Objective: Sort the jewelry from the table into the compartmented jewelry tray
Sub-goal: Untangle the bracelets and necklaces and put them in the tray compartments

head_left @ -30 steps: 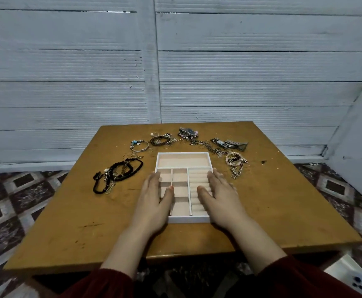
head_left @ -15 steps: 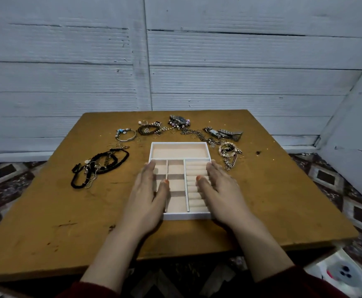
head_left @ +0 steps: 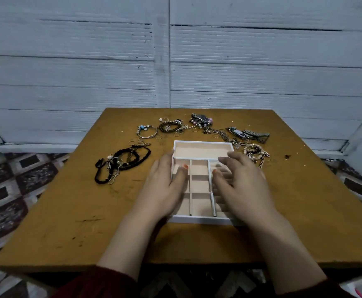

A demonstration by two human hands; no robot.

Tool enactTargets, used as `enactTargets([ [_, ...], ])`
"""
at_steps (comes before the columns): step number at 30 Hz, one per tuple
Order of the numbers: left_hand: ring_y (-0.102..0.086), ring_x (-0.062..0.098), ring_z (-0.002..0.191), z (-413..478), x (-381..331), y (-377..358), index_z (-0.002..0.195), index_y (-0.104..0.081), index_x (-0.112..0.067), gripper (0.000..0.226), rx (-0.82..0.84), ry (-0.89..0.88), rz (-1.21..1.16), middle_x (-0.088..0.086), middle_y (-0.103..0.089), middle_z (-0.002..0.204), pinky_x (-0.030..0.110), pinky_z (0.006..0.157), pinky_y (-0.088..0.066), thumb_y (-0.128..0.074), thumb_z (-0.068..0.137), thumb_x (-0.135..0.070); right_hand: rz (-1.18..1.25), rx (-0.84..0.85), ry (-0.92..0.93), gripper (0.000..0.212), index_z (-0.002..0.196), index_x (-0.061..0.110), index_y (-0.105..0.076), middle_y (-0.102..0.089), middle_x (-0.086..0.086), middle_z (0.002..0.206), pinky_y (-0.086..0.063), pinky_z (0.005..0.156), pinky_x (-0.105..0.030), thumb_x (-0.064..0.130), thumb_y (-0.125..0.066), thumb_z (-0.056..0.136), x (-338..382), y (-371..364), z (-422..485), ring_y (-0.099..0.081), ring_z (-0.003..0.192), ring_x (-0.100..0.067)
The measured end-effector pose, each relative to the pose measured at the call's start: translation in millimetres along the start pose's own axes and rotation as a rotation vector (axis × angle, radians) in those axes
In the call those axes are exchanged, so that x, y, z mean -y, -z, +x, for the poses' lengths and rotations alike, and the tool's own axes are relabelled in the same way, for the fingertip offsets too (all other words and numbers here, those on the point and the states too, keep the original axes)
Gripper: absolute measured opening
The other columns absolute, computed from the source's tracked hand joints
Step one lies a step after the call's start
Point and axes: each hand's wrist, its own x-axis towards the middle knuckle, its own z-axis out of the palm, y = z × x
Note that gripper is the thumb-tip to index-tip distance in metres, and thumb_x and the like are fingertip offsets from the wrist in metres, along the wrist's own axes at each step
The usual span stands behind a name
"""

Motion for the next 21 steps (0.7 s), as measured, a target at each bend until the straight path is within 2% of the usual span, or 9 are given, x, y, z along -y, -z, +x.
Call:
enactTargets([
  [2,-0.05,0.017,0.121,9.6,0.7,8.4,0.139,-0.038,-0.022,0.048,-0.036,0.011,0.06,-0.001,-0.05,0.134,0.034,0.098,-0.042,-0.046,0.095,-0.039,0.037,-0.029,0.041,0.049,0.125,0.021,-0.06,-0.05,0.002,0.134,-0.03,0.105,-0.037,0.046,-0.041,0.087,14.4,-2.4,5.8,-0.043,0.126,-0.016],
  [6,-0.059,0.016,0.1,21.4,5.8,29.8,0.126,-0.053,-0.024,0.037,-0.104,0.044,0.182,-0.006,-0.061,0.112,0.033,0.083,-0.049,-0.05,0.092,-0.039,0.111,-0.051,0.099,0.048,0.114,0.02,-0.065,-0.061,0.002,0.115,-0.038,0.096,-0.035,0.043,-0.039,0.081,43.4,-12.3,19.4,-0.052,0.112,-0.018],
  [10,-0.064,0.019,0.086,33.9,23.5,63.8,0.103,-0.067,-0.024,0.025,-0.21,0.056,0.153,-0.007,-0.066,0.087,0.035,0.074,-0.053,-0.053,0.087,-0.038,0.17,-0.009,0.157,0.033,0.107,0.024,-0.067,-0.067,0.005,0.107,-0.046,0.083,-0.033,0.041,-0.046,0.089,80.6,-21.3,40.1,-0.058,0.103,-0.017],
  [15,-0.064,0.018,0.071,39.2,58.8,97.2,0.095,-0.068,-0.027,0.015,-0.465,0.149,0.034,-0.009,-0.066,0.079,0.038,0.066,-0.054,-0.055,0.087,-0.031,0.14,0.003,0.261,0.024,0.107,0.025,-0.066,-0.069,0.006,0.105,-0.046,0.076,-0.033,0.034,-0.05,0.092,123.6,-37.3,56.6,-0.06,0.098,-0.019],
  [21,-0.059,0.008,0.066,32.9,88.1,105.5,0.095,-0.067,-0.024,0.014,-0.608,0.266,0.005,-0.011,-0.064,0.081,0.03,0.065,-0.049,-0.057,0.087,-0.021,-0.06,0.098,0.256,0.022,0.104,0.03,-0.067,-0.07,0.003,0.104,-0.042,0.085,-0.033,0.022,-0.054,0.089,143.5,-63.6,78.2,-0.058,0.105,-0.024],
])
